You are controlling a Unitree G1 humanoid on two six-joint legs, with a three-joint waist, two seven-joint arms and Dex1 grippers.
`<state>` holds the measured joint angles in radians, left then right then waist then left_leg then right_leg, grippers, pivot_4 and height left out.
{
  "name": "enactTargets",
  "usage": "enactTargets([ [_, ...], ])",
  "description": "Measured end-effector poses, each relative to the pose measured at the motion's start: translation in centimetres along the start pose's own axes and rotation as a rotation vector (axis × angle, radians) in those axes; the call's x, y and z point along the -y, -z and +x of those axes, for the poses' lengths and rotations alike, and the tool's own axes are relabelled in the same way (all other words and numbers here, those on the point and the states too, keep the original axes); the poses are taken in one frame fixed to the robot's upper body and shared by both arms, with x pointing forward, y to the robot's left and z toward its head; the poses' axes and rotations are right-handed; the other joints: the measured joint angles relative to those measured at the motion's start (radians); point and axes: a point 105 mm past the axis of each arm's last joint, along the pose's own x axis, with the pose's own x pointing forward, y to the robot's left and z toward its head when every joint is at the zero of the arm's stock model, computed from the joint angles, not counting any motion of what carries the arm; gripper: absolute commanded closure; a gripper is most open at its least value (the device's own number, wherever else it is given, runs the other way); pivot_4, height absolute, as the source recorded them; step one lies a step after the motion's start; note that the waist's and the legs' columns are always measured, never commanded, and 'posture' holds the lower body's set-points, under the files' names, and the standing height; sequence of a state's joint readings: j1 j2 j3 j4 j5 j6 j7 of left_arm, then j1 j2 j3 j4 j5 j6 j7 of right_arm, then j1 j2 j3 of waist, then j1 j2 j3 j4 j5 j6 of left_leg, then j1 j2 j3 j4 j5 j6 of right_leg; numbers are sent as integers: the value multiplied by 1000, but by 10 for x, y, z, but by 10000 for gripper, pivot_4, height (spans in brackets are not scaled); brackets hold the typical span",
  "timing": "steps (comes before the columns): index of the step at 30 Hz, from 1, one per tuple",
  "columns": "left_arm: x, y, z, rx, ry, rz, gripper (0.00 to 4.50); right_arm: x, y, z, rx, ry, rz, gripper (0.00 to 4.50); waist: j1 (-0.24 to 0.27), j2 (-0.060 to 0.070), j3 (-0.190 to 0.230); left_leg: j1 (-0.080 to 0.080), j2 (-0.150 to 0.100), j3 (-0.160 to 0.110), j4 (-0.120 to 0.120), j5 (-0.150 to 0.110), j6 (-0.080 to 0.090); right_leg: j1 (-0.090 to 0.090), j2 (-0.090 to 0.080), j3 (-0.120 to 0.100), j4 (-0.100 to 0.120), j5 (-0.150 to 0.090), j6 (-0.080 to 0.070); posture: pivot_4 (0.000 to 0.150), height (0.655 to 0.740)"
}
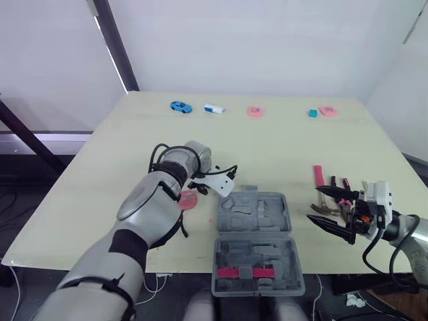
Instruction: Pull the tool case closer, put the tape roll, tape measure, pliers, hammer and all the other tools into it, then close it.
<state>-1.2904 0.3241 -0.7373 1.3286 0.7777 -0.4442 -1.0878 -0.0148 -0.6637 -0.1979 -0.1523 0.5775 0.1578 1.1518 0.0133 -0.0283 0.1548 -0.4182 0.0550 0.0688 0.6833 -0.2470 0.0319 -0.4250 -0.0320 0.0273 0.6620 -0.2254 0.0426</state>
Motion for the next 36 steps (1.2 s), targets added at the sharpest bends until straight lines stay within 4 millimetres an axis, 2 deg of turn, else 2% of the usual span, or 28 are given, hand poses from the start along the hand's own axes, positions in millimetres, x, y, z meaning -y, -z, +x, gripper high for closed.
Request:
enactTargets([
  [9,-1,0,0,-9,-7,6,28610,-1,4,-2,-13,-7,-5,0,-1,0,0,0,0,0,0,0,1,0,0,0,0,0,0,1500,7395],
  [14,0,1,1,-14,0,6,43082,-3,3,-2,-11,-25,-18,0,-1,0,0,0,0,0,0,0,1,0,0,0,0,0,1,1500,7395],
  [24,2,2,-1,2,16,-19,43082,-6,2,-2,-6,-57,-42,0,-1,0,0,0,0,0,0,0,1,0,0,0,0,0,0,1500,7395],
  [29,0,9,-19,27,40,-76,43082,-7,1,-2,-4,-63,-42,0,-1,-1,0,-2,0,0,0,0,1,-2,0,0,0,0,0,1500,7395],
  [30,-4,9,-28,61,32,-106,43082,-7,2,-2,-5,-64,-41,0,-1,-1,0,-2,0,0,0,0,1,-2,0,0,0,0,0,1500,7395],
  [31,-11,-1,-45,182,32,-163,43082,-6,1,-1,-4,-65,-42,0,1,-1,0,-3,0,0,0,0,1,-2,0,-1,0,0,0,1500,7395],
  [32,-11,-1,-45,189,33,-166,43082,-6,1,-1,-3,-65,-42,0,1,-1,0,-3,0,0,0,0,1,-2,0,-1,0,0,0,1500,7395],
  [34,-10,-16,-57,356,85,-229,43082,-5,-1,0,-1,-66,-45,0,-2,-1,0,-3,0,0,0,0,1,-3,0,-1,0,0,0,1500,7395],
  [36,-13,-22,-61,428,79,-257,43082,-4,-2,1,2,-64,-50,0,-2,-1,0,-3,0,-1,0,0,1,-3,0,-1,0,0,0,1500,7395],
])
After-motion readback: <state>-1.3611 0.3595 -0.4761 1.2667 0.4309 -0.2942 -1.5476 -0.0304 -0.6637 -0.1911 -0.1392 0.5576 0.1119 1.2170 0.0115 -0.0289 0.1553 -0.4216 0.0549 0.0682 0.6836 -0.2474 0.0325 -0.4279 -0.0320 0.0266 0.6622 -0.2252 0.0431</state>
